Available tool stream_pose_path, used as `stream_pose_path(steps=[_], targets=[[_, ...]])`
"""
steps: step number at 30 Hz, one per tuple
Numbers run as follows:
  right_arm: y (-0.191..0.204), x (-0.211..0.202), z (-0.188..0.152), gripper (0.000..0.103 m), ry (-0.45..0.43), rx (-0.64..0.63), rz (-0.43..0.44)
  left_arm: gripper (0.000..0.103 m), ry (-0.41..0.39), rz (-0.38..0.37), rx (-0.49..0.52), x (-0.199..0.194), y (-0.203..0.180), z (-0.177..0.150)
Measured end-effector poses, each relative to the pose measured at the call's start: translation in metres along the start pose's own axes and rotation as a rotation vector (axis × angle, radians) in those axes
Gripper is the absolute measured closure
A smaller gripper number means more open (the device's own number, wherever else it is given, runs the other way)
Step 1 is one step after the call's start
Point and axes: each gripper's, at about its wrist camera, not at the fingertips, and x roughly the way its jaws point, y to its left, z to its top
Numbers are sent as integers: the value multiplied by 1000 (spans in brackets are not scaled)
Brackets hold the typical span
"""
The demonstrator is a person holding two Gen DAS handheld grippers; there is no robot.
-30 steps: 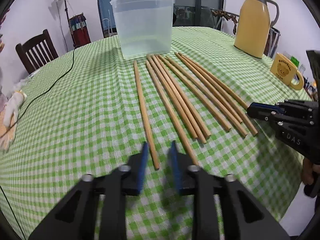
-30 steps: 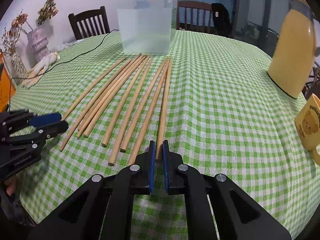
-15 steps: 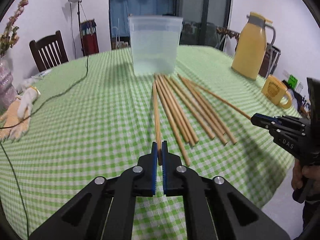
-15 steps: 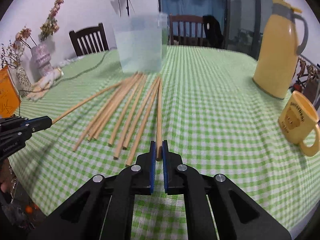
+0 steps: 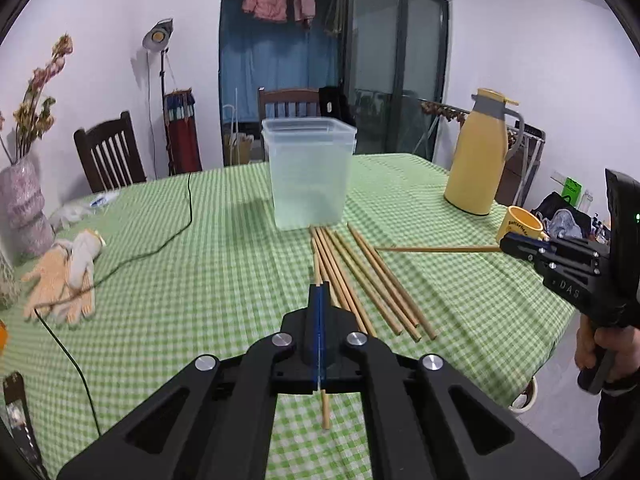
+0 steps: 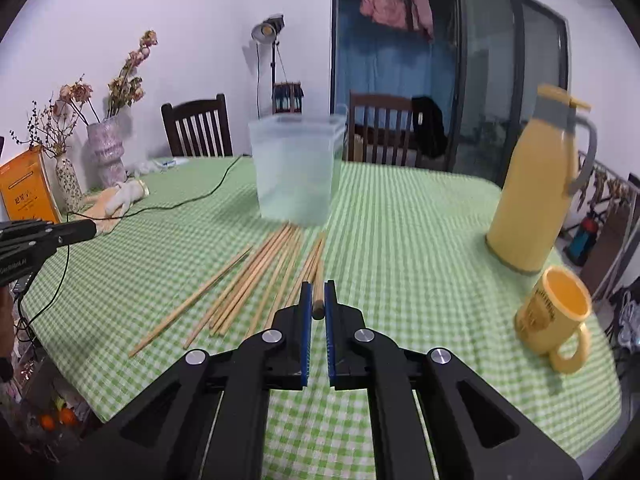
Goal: Organize utensils
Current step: 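Lift the chopstick with the left tool toward the clear container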
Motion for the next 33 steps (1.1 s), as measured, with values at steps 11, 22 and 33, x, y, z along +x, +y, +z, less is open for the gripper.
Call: stream_pose_path(steps=[11,22,33], targets=[[-9,6,-25,97,55,45,-3,82,329,-90,15,63,-4,-94],[-8,2,-23,97,46,43,1,101,292,-1,21,70,-12,-94],[-4,-19,1,97,-33,-12,0,102,85,-36,-27,7,17,-33]])
